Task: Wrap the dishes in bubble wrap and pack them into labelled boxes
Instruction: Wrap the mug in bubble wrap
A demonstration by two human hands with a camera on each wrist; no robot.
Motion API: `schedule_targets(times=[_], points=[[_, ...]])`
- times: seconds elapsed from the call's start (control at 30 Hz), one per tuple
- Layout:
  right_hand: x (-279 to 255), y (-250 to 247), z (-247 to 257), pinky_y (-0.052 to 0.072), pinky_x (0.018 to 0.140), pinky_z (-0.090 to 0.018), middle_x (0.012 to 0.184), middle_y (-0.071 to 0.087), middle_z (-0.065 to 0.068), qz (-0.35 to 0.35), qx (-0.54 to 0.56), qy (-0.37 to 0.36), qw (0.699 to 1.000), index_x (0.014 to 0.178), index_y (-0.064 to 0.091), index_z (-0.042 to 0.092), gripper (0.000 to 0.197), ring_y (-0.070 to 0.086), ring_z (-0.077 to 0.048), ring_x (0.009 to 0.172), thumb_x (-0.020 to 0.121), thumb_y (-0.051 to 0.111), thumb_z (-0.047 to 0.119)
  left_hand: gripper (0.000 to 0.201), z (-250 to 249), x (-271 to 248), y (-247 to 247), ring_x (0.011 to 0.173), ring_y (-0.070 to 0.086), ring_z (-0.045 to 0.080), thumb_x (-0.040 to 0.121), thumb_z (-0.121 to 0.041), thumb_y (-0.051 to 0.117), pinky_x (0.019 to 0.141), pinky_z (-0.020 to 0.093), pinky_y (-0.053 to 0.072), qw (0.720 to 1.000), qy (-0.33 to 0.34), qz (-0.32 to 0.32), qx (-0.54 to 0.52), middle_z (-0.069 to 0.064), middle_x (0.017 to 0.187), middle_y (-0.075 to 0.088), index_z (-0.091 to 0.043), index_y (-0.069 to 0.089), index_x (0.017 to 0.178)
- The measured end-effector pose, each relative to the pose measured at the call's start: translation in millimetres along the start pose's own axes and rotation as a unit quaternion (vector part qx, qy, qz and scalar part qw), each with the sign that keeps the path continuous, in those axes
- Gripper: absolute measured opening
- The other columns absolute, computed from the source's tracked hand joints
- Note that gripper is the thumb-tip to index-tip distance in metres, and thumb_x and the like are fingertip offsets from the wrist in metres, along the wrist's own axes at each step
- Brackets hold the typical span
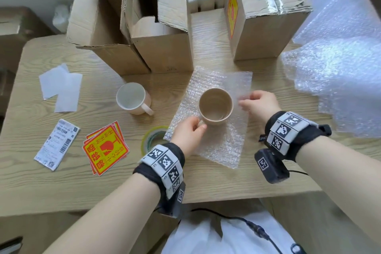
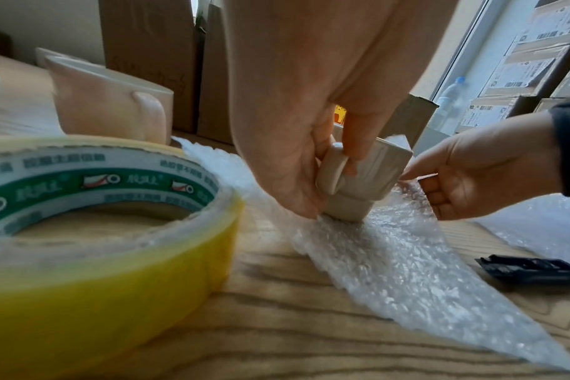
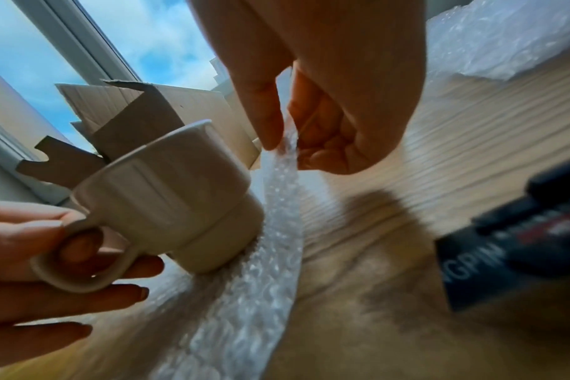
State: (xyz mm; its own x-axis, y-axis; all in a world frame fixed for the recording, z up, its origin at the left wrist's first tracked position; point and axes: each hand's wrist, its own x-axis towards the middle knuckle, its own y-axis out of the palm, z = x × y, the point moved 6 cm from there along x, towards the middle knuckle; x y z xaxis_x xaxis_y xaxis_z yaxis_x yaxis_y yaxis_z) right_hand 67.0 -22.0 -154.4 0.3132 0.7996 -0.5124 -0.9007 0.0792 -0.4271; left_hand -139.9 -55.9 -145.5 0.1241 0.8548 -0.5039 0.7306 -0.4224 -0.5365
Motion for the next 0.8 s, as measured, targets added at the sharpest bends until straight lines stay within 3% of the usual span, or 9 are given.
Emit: schedule_targets(times=[0.07, 0.2, 0.37, 0.47, 0.57, 0.7, 0.77, 0.8], points=[[-6, 4, 12, 0.05, 0.085, -0.036, 0.08, 0.063, -0.003, 0.002, -0.004, -0.045, 0.999, 0.075, 0.062, 0.012, 0.012, 0.058, -0.019, 0.082, 0.08, 0.067, 0.003, 0.025, -1, 0, -1, 0.064, 0.039, 0.007, 0.096, -0.02, 0.049, 0.058, 0.025, 0.03, 1.0, -0.002, 0.001, 0.024, -0.007, 0.068, 0.041, -0.016, 0.039, 0.074], [-22, 13, 25, 0.046, 0.081, -0.026, 0.089, 0.062, 0.006, 0.012, -0.046, -0.131, 0.99, 0.078, 0.061, 0.012, 0.007, 0.058, -0.014, 0.085, 0.084, 0.06, 0.009, 0.034, 0, 1, -1, 0.065, 0.039, 0.011, 0.096, -0.021, 0.049, 0.056, 0.025, 0.029, 0.999, 0.003, 0.007, 0.048, -0.007, 0.068, 0.04, -0.024, 0.035, 0.066], [-14, 5, 22, 0.052, 0.082, -0.05, 0.067, 0.065, -0.01, -0.03, 0.012, -0.11, 0.993, 0.061, 0.062, 0.009, 0.042, 0.064, -0.031, 0.076, 0.09, 0.055, 0.039, 0.037, -6, -1, -2, 0.061, 0.037, 0.009, 0.096, -0.019, 0.05, 0.053, 0.024, 0.026, 0.998, 0.015, 0.004, 0.069, -0.006, 0.064, 0.038, -0.025, 0.032, 0.063], [-7, 9, 25, 0.053, 0.081, -0.051, 0.061, 0.056, -0.004, -0.007, 0.003, -0.084, 0.996, 0.053, 0.049, 0.019, 0.042, 0.058, -0.026, 0.069, 0.072, 0.07, 0.05, 0.037, -7, -1, -2, 0.061, 0.036, 0.008, 0.096, -0.02, 0.049, 0.057, 0.028, 0.027, 0.997, 0.008, 0.01, 0.073, -0.007, 0.066, 0.039, -0.026, 0.033, 0.064], [-5, 17, 33, 0.053, 0.078, -0.042, 0.072, 0.058, 0.003, 0.038, -0.037, -0.092, 0.994, 0.071, 0.054, 0.02, 0.03, 0.058, -0.017, 0.073, 0.071, 0.079, 0.037, 0.033, -8, -1, -4, 0.061, 0.036, 0.008, 0.096, -0.022, 0.048, 0.061, 0.029, 0.028, 0.996, -0.002, 0.017, 0.083, -0.008, 0.067, 0.039, -0.02, 0.034, 0.067], [-5, 20, 44, 0.048, 0.077, -0.03, 0.081, 0.058, 0.005, 0.027, -0.162, -0.141, 0.976, 0.099, 0.064, 0.021, 0.02, 0.056, -0.016, 0.081, 0.08, 0.07, 0.025, 0.034, -9, 0, -4, 0.065, 0.041, 0.014, 0.096, -0.024, 0.049, 0.059, 0.03, 0.03, 0.995, 0.008, 0.016, 0.1, -0.005, 0.067, 0.041, -0.022, 0.035, 0.066], [-8, 24, 50, 0.044, 0.077, -0.029, 0.094, 0.059, -0.001, 0.012, -0.247, -0.18, 0.952, 0.106, 0.062, 0.018, 0.024, 0.054, -0.019, 0.088, 0.082, 0.064, 0.018, 0.024, -12, -1, -7, 0.079, 0.05, 0.021, 0.095, -0.03, 0.051, 0.068, 0.031, 0.038, 0.993, 0.022, 0.005, 0.118, -0.001, 0.077, 0.053, -0.019, 0.048, 0.074], [-10, 26, 52, 0.043, 0.078, -0.031, 0.101, 0.058, -0.004, 0.009, -0.276, -0.194, 0.941, 0.107, 0.06, 0.015, 0.024, 0.053, -0.022, 0.092, 0.083, 0.062, 0.015, 0.02, -12, -2, -10, 0.091, 0.053, 0.023, 0.094, -0.037, 0.052, 0.077, 0.032, 0.041, 0.989, 0.025, -0.01, 0.146, 0.001, 0.09, 0.06, -0.02, 0.056, 0.086]])
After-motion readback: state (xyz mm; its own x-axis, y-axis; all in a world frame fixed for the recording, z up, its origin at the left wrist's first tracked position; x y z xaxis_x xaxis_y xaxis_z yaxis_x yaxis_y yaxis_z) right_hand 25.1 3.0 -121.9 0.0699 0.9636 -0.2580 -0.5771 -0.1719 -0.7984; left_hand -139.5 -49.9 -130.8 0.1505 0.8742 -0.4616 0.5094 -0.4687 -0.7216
